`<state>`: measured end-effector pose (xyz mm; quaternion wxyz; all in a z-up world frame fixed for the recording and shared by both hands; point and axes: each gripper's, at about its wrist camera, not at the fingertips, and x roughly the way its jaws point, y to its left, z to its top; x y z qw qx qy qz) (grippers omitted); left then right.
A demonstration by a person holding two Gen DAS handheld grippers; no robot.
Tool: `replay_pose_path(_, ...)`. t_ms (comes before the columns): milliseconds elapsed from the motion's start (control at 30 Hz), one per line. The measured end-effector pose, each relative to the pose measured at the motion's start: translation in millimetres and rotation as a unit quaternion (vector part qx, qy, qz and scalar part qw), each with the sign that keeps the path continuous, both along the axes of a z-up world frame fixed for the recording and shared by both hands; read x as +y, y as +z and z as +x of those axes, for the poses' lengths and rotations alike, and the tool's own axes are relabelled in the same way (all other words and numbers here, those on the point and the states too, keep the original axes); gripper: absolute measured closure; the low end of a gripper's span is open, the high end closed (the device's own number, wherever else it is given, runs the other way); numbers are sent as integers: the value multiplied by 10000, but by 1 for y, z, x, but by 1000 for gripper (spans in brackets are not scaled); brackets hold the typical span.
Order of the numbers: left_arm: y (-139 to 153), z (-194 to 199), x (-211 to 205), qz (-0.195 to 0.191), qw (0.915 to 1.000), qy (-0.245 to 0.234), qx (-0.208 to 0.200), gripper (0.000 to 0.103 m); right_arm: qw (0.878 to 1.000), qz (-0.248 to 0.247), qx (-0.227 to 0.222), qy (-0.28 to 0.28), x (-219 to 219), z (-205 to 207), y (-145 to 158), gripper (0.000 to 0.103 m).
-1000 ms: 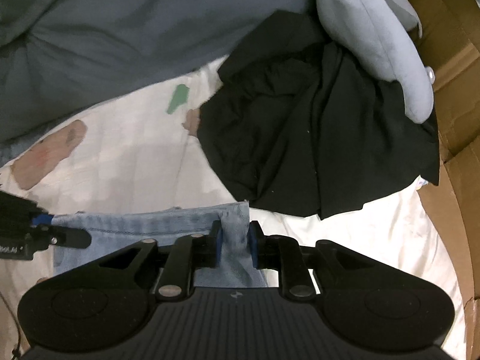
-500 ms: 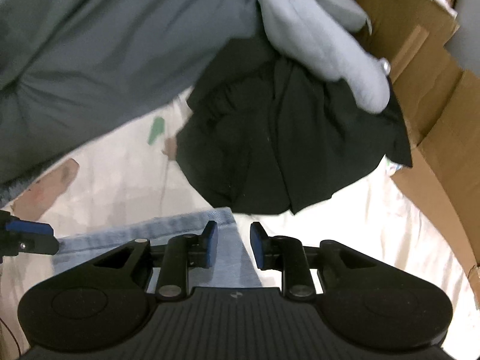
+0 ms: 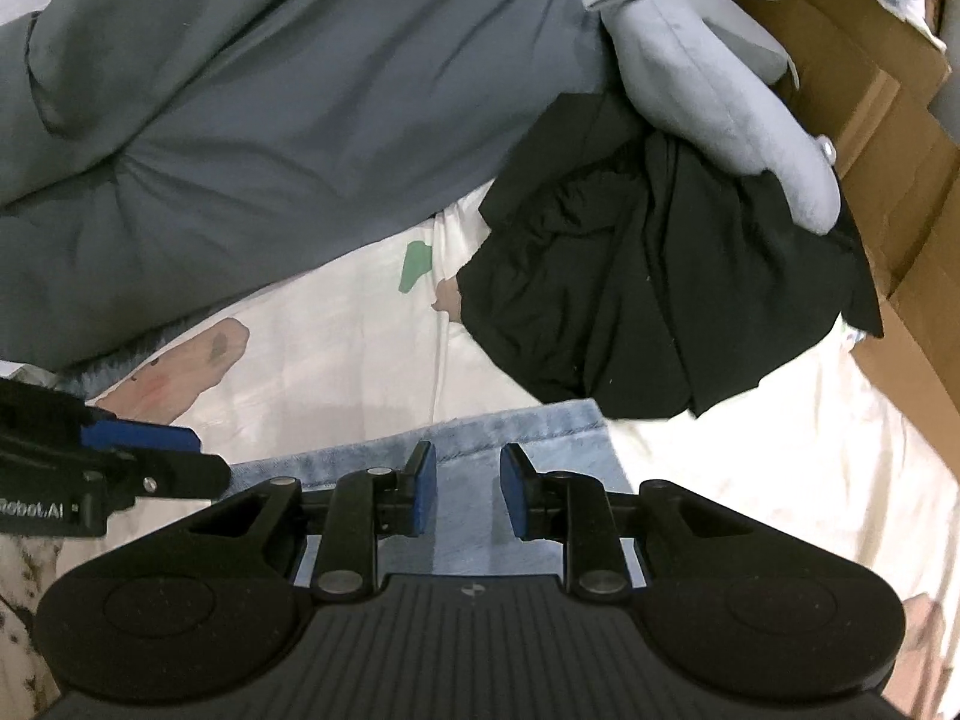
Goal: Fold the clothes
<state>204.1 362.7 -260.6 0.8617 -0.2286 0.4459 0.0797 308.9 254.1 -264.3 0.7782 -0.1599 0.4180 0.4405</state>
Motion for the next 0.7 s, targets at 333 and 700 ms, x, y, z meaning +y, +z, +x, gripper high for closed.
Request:
replay_pose_path(333, -38, 20, -4, -189, 9989, -142, 411, 87, 9999, 68, 33, -99, 13, 3, -32, 74)
replay_pose_path(700, -62, 24, 6, -171, 9985, -26, 521, 100, 9995, -270, -79, 161, 34, 6, -59, 75)
